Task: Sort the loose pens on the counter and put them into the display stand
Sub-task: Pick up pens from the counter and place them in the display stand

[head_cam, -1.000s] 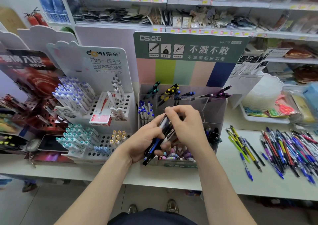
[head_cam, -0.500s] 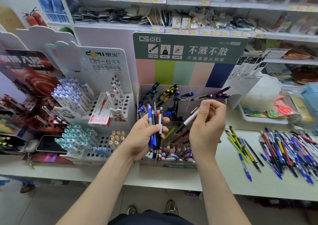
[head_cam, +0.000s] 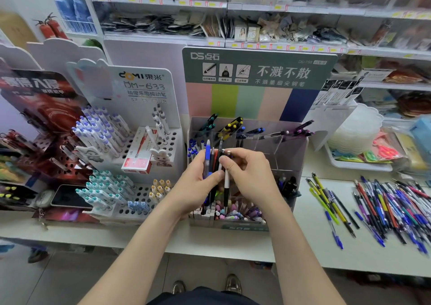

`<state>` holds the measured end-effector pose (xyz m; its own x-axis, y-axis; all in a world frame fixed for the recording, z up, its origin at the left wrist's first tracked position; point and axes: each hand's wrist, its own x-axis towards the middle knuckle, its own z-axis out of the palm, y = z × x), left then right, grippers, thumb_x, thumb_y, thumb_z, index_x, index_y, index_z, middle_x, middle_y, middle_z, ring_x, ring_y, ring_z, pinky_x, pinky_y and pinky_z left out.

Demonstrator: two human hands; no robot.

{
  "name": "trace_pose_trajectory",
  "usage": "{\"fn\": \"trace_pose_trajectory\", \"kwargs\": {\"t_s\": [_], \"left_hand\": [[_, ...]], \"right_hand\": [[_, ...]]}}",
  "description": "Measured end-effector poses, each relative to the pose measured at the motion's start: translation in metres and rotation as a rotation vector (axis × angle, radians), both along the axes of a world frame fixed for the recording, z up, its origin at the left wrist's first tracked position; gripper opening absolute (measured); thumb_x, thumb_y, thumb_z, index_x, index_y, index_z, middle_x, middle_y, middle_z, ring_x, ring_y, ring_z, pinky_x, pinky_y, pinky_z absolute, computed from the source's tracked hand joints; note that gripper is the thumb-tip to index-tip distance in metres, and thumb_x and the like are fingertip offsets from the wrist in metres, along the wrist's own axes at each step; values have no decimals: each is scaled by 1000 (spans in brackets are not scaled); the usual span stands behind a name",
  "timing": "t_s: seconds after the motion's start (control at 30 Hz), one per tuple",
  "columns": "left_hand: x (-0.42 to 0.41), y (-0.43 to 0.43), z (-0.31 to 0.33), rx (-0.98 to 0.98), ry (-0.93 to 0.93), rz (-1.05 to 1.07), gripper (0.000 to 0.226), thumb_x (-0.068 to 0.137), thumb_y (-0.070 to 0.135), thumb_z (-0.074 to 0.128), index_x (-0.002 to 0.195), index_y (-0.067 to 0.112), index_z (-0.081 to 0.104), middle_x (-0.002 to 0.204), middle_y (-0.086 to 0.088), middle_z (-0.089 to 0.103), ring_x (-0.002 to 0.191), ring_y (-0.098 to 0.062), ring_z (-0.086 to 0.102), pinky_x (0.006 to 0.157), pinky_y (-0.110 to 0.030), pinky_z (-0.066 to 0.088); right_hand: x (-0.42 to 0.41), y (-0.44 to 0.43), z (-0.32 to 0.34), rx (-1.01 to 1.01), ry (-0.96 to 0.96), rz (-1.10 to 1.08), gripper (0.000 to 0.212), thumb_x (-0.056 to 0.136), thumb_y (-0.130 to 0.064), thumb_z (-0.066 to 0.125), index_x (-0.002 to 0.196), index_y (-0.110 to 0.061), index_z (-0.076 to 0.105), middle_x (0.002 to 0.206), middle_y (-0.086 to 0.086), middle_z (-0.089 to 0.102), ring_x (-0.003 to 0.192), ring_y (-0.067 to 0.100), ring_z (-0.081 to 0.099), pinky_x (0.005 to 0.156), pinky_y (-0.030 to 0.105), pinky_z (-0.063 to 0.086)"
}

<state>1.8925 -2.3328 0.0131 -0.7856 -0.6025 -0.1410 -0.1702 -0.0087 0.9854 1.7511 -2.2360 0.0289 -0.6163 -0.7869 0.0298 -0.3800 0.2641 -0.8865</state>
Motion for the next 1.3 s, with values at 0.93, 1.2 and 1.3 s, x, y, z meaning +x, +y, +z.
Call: {"fn": "trace_pose_trajectory", "kwargs": {"t_s": [0.93,1.2,1.3], "left_hand": [[-56,22,3,498,170,112,27,113,8,48,137,7,59,113,-13,73,87,-24,67,91,-48,61],[-76,37,8,412,159,133,28,114,10,45,140,11,54,126,-11,76,93,-23,72,91,-46,63],[-79,44,8,378,180,134,29,114,9,44,142,8,50,128,-10,75,96,-24,72,88,-41,64]], "right_hand": [[-100,17,19,-542,445,-517,18,112,-21,54,121,-6,59,97,0,73,76,16,72,69,30,59],[-132,3,-1,27,778,-113,21,100,-22,65,119,-18,56,92,10,67,93,35,57,77,41,32],[-132,10,-6,74,837,-210,23,94,-24,66,117,-22,65,109,5,72,107,34,51,83,43,32]]}}
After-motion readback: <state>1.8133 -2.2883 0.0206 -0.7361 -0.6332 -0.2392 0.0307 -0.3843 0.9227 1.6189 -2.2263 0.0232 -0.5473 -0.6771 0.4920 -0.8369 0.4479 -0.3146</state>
